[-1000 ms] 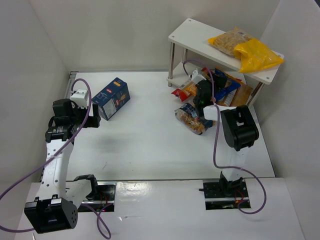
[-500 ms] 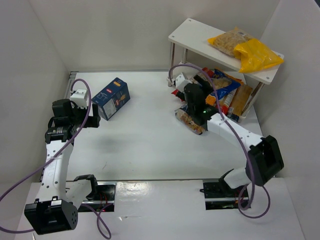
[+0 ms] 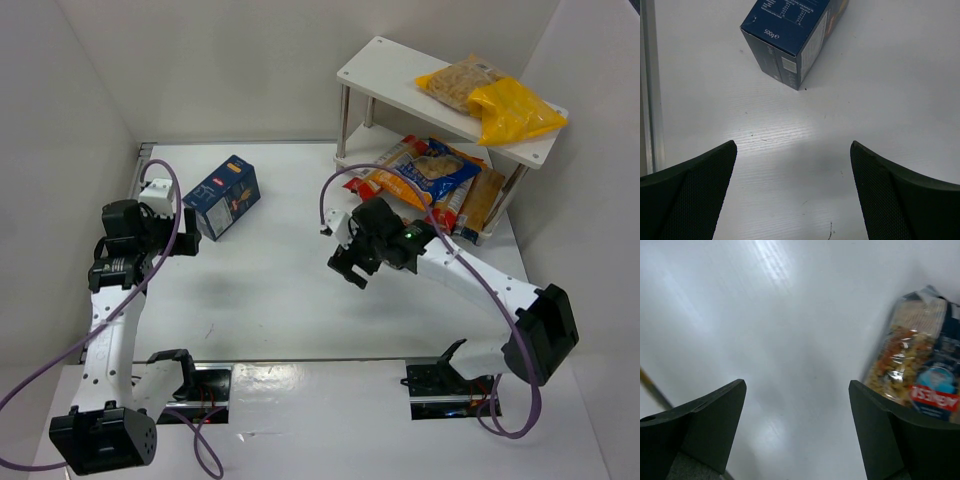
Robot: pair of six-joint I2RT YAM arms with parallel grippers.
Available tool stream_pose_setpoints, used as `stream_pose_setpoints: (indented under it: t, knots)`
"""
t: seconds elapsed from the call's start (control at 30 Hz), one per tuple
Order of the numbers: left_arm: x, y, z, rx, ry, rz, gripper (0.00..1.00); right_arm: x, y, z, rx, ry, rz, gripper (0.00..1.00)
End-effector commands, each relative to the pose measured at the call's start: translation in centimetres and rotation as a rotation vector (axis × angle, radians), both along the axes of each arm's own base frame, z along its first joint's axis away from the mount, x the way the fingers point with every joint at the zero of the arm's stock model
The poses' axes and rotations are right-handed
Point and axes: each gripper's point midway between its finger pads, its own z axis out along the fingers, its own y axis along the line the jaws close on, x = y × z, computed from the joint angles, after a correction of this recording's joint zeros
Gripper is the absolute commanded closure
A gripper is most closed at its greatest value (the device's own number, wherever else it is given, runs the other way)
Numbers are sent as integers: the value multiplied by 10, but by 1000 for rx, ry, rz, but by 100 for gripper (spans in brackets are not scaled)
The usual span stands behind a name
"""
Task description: Place and organize the pasta boxes and bags onto the shelf
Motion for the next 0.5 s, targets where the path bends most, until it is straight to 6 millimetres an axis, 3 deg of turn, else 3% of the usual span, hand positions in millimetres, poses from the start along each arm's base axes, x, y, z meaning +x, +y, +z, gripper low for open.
stream_pose_setpoints:
  t: [0.0,0.27,0.47]
  knots:
    - [2,1,7,13,-40,-10,0,-29,9,10,163,187,14,9]
    - [2,1,7,13,-40,-10,0,-15,-15,9,204,240,-135,9]
    - [3,1,5,11,-31,-10,0,-11,-28,22,253,224,-162,9]
